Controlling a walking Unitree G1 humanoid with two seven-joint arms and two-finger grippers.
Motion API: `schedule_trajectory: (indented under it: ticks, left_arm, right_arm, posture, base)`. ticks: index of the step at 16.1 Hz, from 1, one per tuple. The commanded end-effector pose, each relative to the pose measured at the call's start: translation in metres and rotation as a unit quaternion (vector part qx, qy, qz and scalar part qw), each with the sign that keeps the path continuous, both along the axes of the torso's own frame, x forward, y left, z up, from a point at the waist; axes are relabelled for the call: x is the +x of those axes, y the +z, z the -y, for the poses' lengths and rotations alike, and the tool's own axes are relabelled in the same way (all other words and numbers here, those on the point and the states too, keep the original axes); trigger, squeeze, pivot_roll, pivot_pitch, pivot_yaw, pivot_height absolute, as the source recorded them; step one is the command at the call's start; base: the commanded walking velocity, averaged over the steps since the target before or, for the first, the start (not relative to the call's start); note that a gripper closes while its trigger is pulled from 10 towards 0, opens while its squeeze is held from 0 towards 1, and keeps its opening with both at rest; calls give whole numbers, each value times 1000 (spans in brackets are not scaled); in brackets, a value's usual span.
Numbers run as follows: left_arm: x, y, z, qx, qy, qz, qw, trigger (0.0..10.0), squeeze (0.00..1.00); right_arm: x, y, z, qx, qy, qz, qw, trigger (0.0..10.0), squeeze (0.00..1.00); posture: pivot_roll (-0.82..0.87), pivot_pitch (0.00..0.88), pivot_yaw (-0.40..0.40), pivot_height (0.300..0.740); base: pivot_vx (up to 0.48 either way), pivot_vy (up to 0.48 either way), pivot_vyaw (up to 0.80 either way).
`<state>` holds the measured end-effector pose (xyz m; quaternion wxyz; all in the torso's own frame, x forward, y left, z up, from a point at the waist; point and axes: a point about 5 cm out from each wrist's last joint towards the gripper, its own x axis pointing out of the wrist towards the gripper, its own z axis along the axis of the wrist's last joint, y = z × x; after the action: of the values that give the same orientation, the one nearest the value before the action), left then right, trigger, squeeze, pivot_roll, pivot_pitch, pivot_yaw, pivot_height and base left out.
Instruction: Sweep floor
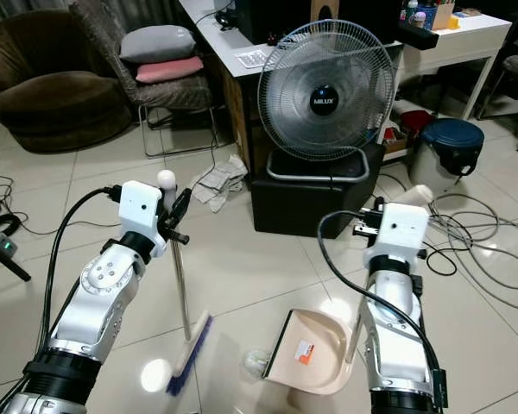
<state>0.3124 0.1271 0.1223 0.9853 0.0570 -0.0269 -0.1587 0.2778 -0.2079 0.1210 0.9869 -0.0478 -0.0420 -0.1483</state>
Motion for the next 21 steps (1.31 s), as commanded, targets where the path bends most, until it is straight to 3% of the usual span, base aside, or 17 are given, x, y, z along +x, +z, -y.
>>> schedule_trajectory:
  ticks: [1, 10, 14, 21]
  left_arm:
    - [1, 10, -3, 2, 4, 25, 1000, 10000, 0]
    - [0, 10, -1, 0, -3, 25, 1000, 10000, 0]
    - [1, 11, -1, 4, 3, 28, 1000, 10000, 0]
    - [11, 14, -20, -8, 70, 54, 996, 10000, 0]
  right_arm:
    - [6, 8, -3, 0, 6, 19, 1000, 10000, 0]
    - [4, 6, -5, 1, 6, 18, 1000, 10000, 0]
    - [4, 2, -3, -29, 9, 18, 999, 10000, 0]
    - [21, 1, -5, -85, 63, 33, 994, 10000, 0]
  posture:
    - [-63, 23, 95, 740]
    - [-60, 29, 99, 740]
    - [-57, 48, 101, 740]
    - [-37, 137, 97, 740]
  base:
    - [0, 0, 0]
    - [0, 0, 0]
    - [0, 0, 0]
    - [0, 0, 0]
